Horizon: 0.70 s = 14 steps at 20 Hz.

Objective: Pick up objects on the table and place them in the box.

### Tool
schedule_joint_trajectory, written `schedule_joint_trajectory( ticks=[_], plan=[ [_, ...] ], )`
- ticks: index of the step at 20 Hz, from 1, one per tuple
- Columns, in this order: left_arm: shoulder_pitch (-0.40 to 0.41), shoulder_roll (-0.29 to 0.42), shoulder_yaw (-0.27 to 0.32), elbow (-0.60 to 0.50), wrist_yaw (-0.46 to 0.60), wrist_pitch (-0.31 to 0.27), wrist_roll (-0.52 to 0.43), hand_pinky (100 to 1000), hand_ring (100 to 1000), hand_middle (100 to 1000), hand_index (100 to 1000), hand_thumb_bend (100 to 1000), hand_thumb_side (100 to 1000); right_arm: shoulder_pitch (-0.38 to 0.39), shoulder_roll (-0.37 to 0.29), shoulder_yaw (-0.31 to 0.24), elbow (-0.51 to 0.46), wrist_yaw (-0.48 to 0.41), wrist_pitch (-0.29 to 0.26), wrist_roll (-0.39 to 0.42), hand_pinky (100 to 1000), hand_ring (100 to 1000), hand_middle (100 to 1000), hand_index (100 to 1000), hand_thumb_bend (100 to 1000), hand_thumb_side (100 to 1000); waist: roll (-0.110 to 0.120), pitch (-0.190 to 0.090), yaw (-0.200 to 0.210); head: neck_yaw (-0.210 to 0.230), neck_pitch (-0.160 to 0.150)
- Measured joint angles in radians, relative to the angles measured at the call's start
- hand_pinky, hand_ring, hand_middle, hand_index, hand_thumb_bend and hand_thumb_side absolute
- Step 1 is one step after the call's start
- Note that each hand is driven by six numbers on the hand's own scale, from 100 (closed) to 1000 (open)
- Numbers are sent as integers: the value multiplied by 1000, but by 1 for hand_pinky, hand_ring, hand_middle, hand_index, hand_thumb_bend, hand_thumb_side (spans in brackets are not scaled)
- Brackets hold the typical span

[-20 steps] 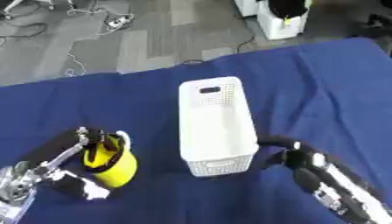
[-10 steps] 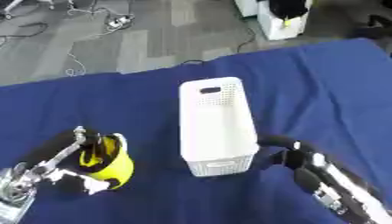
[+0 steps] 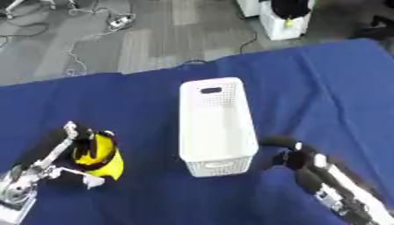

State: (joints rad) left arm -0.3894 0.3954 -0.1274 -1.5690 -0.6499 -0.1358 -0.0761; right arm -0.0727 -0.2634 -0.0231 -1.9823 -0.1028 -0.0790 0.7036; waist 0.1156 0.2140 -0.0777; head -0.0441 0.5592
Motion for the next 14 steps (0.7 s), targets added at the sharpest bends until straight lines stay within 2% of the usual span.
schedule_joint_trajectory(
  ticks=[14],
  plan=[
    [-1,1,12,-65,8,15,4,100,100,237,348,820,100,0,0,0,0,0,0,0,824,707,872,937,496,808,0,-5,5,0,0]
  ],
)
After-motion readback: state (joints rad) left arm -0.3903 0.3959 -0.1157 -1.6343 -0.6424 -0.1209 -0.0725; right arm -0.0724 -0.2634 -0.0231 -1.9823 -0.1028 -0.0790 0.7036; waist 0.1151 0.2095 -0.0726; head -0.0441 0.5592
